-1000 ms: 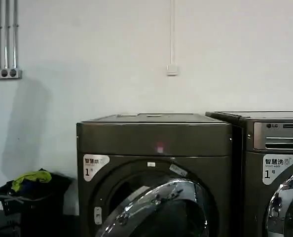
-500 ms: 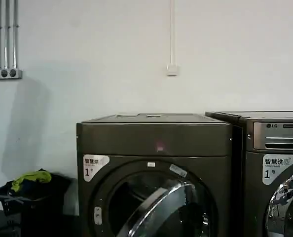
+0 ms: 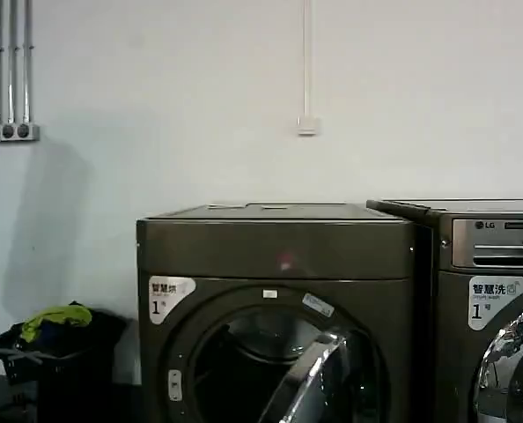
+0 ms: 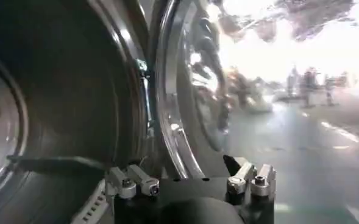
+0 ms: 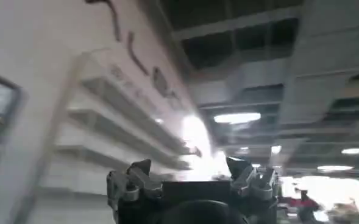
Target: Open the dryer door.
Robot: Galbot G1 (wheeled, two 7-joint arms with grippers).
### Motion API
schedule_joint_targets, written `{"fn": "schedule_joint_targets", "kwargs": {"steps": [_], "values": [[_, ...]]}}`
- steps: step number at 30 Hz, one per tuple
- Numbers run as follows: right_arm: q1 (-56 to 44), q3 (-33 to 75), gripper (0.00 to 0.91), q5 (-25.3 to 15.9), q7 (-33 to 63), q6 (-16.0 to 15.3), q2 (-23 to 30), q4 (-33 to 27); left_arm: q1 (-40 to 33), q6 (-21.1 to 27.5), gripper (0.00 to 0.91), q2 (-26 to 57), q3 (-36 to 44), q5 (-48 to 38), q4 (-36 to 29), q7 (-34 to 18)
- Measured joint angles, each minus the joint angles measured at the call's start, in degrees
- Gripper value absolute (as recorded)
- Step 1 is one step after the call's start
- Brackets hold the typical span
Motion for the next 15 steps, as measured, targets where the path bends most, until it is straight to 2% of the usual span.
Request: {"fn": "schedule_joint_targets", "kwargs": {"steps": [15], "values": [[-1.0, 5.0, 0.907, -2.8, 5.8, -0.2, 2.8, -6.2, -7.2, -1.3, 0.907, -5.2, 10.3, -0.2, 3.7, -0.3]]}}
